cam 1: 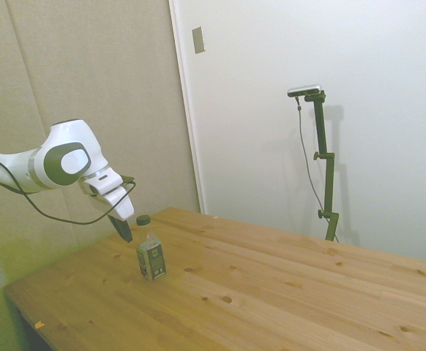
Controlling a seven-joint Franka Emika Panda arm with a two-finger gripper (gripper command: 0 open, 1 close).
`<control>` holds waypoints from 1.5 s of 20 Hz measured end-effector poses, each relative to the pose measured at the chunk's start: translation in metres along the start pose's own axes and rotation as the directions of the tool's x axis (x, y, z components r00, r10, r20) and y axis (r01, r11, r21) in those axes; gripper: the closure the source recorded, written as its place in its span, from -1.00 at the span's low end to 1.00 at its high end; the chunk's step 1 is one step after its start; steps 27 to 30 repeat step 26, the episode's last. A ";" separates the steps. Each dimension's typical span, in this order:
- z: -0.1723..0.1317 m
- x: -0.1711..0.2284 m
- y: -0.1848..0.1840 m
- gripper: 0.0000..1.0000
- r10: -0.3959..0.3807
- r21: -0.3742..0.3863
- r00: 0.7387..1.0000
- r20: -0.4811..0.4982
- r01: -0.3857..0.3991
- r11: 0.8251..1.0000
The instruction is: Knock down the bottle
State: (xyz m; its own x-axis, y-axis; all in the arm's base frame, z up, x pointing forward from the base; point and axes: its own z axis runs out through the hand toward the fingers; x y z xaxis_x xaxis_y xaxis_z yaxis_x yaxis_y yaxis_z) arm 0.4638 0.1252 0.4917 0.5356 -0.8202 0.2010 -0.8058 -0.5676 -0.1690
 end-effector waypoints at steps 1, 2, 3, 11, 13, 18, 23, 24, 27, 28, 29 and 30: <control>0.000 0.001 -0.002 1.00 0.002 0.001 1.000 -0.003 -0.002 1.000; -0.001 0.003 -0.006 1.00 0.003 0.000 1.000 -0.008 -0.003 1.000; -0.001 0.005 -0.008 1.00 0.007 -0.002 1.000 -0.012 -0.007 1.000; 0.005 0.032 -0.043 1.00 0.042 -0.003 0.999 -0.026 -0.042 0.999; 0.011 0.040 -0.057 1.00 0.051 -0.003 0.998 -0.033 -0.051 0.999; 0.024 0.054 -0.093 1.00 0.079 -0.002 0.996 -0.039 -0.079 0.997; 0.036 0.075 -0.110 1.00 0.103 0.004 0.994 -0.039 -0.103 0.995; 0.037 0.079 -0.112 1.00 0.108 0.005 0.993 -0.039 -0.108 0.994; 0.040 0.084 -0.115 1.00 0.114 0.005 0.993 -0.041 -0.114 0.993; 0.040 0.084 -0.115 1.00 0.114 0.005 0.993 -0.041 -0.114 0.993; 0.040 0.084 -0.115 1.00 0.114 0.005 0.993 -0.041 -0.114 0.993; 0.040 0.084 -0.115 1.00 0.114 0.005 0.993 -0.041 -0.114 0.993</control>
